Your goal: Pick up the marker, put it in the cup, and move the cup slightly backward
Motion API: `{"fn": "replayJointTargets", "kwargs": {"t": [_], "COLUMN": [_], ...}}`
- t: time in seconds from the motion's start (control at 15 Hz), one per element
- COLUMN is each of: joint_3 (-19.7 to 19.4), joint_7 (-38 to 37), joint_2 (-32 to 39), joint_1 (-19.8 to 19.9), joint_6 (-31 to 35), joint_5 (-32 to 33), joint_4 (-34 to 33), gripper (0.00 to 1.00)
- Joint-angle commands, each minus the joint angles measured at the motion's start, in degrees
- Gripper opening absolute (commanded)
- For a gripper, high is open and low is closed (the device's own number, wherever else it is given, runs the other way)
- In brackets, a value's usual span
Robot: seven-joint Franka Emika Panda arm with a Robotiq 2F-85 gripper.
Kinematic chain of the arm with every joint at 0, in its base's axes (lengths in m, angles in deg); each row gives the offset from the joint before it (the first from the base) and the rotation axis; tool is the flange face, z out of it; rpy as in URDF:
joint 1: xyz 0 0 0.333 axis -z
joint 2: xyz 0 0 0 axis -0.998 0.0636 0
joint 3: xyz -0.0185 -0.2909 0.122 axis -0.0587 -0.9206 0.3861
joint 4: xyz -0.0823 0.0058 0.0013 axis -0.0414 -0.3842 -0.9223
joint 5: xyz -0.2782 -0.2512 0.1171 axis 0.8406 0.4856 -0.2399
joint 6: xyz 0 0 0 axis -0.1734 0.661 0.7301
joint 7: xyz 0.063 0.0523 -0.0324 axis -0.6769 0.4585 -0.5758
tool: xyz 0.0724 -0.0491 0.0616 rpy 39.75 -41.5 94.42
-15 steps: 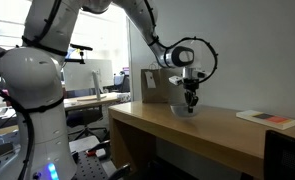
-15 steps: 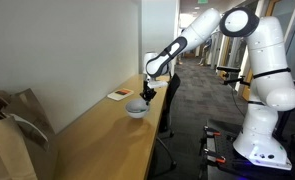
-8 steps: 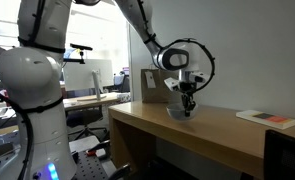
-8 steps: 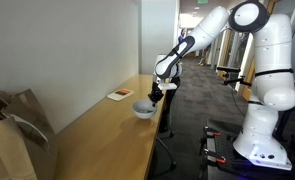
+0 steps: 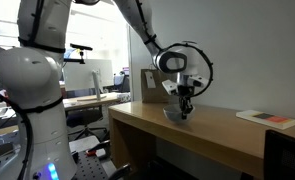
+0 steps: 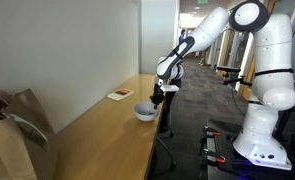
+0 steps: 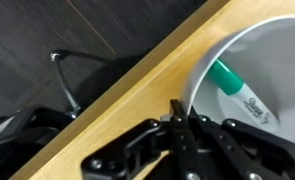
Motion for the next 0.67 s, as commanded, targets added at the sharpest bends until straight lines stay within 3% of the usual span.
{"fn": "replayJointTargets", "kwargs": {"t": [0.0,0.33,0.53,0.6], "joint_3": [-0.51,0.02,-0.91,-0.76], "joint_7": [-1.42,0.00,-3.80,-5.73], "joint_2": [-0.90,-3.37,-7.17,-8.60], "joint_1": [-0.30,-0.32,-2.19,-3.06], "joint_6": [1.13,2.31,-2.04,-3.08], "joint_5": [2.26,1.94,9.21,12.45], "joint_4": [0.94,1.74,1.61,1.67], "gripper": [0.38,0.75,0.98,1.00]}}
